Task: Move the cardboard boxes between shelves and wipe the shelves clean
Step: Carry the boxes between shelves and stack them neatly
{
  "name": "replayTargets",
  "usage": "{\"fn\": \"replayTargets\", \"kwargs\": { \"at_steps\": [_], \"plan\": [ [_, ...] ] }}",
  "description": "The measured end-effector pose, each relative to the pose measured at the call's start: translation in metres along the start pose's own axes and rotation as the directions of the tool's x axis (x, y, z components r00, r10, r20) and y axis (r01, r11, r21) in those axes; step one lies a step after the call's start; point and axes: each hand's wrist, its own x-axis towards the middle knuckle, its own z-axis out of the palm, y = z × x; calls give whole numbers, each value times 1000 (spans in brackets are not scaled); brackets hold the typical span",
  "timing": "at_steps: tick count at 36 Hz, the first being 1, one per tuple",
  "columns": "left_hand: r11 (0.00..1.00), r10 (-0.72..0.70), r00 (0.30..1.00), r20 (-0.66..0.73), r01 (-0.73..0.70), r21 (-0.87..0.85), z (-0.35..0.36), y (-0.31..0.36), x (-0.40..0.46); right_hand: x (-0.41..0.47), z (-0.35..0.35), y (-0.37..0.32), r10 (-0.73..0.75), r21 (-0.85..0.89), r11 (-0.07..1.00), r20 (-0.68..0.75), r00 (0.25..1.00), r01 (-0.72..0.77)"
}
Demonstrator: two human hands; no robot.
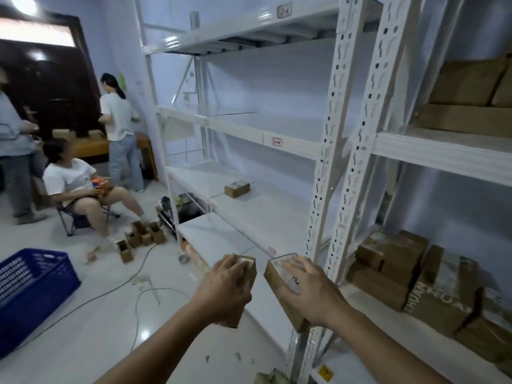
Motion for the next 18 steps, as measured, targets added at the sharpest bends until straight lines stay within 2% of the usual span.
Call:
{"fn": "replayTargets", "kwargs": {
  "at_steps": [11, 18],
  "plan": [
    [988, -142, 990, 25, 140, 59, -26, -120, 52, 140, 57, -63, -92, -61, 993, 80, 993, 97],
    [973, -219, 976, 11, 218, 79, -39, -191, 116, 240, 79, -87, -75, -102, 991, 143, 987, 90]
  ]
}}
